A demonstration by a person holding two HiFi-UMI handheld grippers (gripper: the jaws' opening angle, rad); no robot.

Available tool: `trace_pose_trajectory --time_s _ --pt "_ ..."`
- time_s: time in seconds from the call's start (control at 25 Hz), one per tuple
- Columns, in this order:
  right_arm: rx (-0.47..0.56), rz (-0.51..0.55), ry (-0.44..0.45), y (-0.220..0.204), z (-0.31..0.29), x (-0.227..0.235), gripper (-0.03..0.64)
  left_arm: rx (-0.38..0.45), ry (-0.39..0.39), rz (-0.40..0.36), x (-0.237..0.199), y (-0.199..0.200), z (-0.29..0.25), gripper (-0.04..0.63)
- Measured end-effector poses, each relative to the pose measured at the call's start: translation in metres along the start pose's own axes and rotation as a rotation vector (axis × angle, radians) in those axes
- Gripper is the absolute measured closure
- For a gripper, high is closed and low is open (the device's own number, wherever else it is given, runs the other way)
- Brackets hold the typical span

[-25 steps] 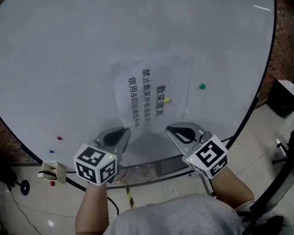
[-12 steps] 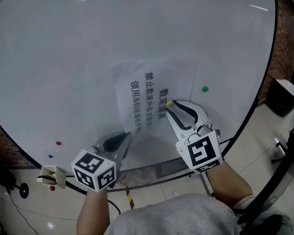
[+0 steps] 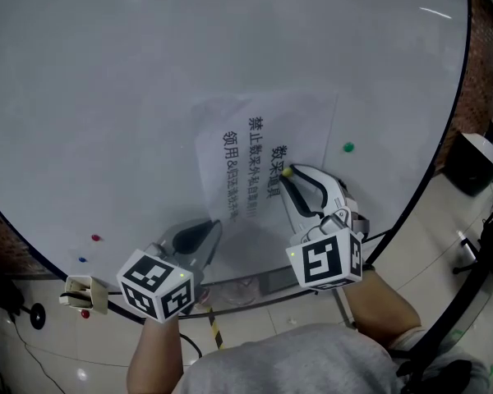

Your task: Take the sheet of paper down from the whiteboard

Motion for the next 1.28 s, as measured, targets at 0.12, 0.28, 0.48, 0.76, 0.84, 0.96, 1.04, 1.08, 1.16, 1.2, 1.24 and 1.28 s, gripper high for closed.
trace_pose_trajectory --time_s 0.12,0.28,0.48,0.76,0.84,0.96,1.04,1.08,1.16,1.2,1.24,1.28 --pt "0.000 0.001 -0.006 -0.001 0.000 -0.001 0.543 0.004 -0.001 0.000 0.000 0.000 0.001 0.592" --pt "-0.001 -0.016 0.004 -0.001 -0.002 0.000 0.543 0.004 -0.002 -0.001 0.001 0.001 0.001 0.592" --pt "-0.003 -0.029 0.021 0.001 -0.002 0.000 0.540 0.005 0.005 0.003 -0.001 0.002 0.005 0.592" --pt "-0.012 -0.044 0.030 -0.006 0.003 0.017 0.538 -0.039 0.063 -0.002 -0.012 0.003 0.005 0.592" --pt "-0.015 -0.052 0.034 -0.010 0.007 0.028 0.537 -0.073 0.087 -0.002 -0.015 0.001 0.001 0.592" --pt "-0.013 -0.065 0.054 -0.018 0.009 0.038 0.534 -0.130 0.094 0.013 -0.021 -0.008 -0.006 0.592" --pt "-0.008 -0.063 0.055 -0.017 0.011 0.028 0.534 -0.161 0.111 0.017 -0.031 -0.024 0.005 0.592" --pt "-0.004 -0.060 0.049 -0.015 0.012 0.021 0.534 -0.173 0.129 0.013 -0.039 -0.034 0.014 0.592" --pt "0.002 -0.056 0.039 -0.013 0.011 0.009 0.534 -0.182 0.146 0.018 -0.054 -0.050 0.032 0.592" --pt "0.005 -0.058 0.041 -0.012 0.009 0.006 0.534 -0.181 0.142 0.031 -0.058 -0.054 0.037 0.592" --pt "0.008 -0.060 0.046 -0.011 0.008 0.004 0.534 -0.181 0.137 0.043 -0.061 -0.056 0.040 0.592" --pt "0.010 -0.061 0.049 -0.010 0.006 0.003 0.534 -0.184 0.138 0.046 -0.063 -0.057 0.042 0.592"
Point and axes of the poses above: the fingertips, and each gripper's own axes: z backward along the fingers, x to its right, y out of its top, the point moved 2 cm from there along z, backward along the fingers, and after that the axes turned 14 degrees about y, right-handed, at the moved point
